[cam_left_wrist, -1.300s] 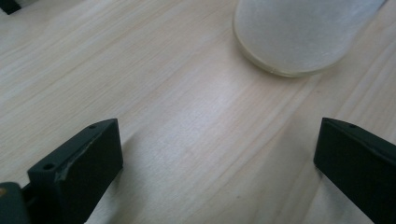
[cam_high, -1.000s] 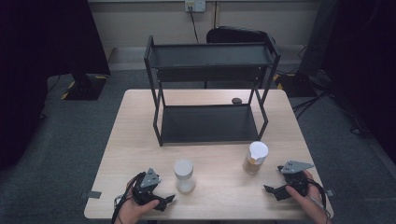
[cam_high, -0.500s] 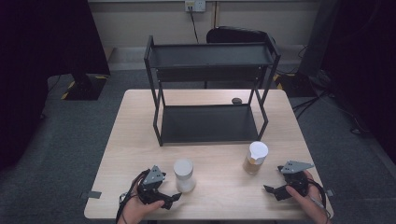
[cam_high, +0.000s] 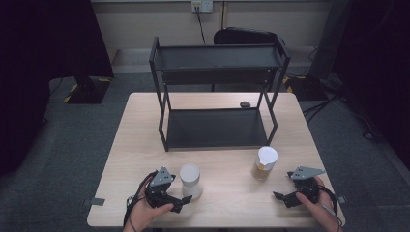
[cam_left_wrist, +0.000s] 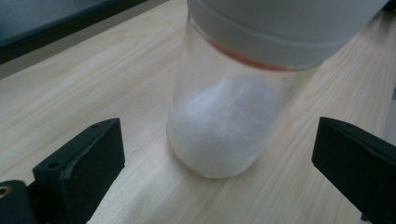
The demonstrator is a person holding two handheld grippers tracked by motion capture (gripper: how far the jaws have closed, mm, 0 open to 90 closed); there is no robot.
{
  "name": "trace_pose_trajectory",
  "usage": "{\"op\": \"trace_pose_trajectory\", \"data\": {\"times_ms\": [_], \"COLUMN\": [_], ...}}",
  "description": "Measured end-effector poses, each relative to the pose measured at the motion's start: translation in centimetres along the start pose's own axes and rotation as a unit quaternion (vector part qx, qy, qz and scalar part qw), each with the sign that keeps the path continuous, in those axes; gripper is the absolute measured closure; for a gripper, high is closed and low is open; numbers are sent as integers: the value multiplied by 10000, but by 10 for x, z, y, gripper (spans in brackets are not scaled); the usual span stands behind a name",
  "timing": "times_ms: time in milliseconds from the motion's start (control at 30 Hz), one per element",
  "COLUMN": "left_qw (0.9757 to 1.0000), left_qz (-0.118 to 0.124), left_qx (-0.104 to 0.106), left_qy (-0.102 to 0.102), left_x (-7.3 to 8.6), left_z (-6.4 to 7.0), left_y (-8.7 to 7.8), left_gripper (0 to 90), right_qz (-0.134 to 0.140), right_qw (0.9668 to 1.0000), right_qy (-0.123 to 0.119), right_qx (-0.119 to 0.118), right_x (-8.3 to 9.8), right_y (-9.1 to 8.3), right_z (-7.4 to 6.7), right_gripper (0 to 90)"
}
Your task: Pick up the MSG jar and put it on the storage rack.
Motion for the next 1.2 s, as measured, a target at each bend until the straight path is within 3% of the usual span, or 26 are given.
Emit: {"op": "trace_pose_trajectory", "data": {"times_ms": [700, 1000, 1200], "left_qw": [9999, 9999, 9998], "left_qz": [148, 135, 190], "left_qx": [9, 84, 18], "left_qy": [-56, -28, 20], "left_x": [-20, -27, -30], "left_z": [6, 10, 11], "left_y": [1, 6, 7], "left_gripper": [29, 88, 135], "right_qz": [1, 0, 0], "right_qw": [10000, 10000, 10000], "right_qy": [0, 0, 0], "right_qx": [0, -1, 0], "right_x": [0, 0, 0], "right_y": [0, 0, 0], "right_z": [0, 0, 0], "right_gripper": [0, 0, 0]}}
Point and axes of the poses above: each handheld gripper's, and its own axes: y roughly forward along the jaws, x roughly out of its underside, z roughly to its right, the point moved 9 cm from there along y, roughly forward along the jaws, and after that the axes turned 13 degrees about -x, right-handed, at the moved point
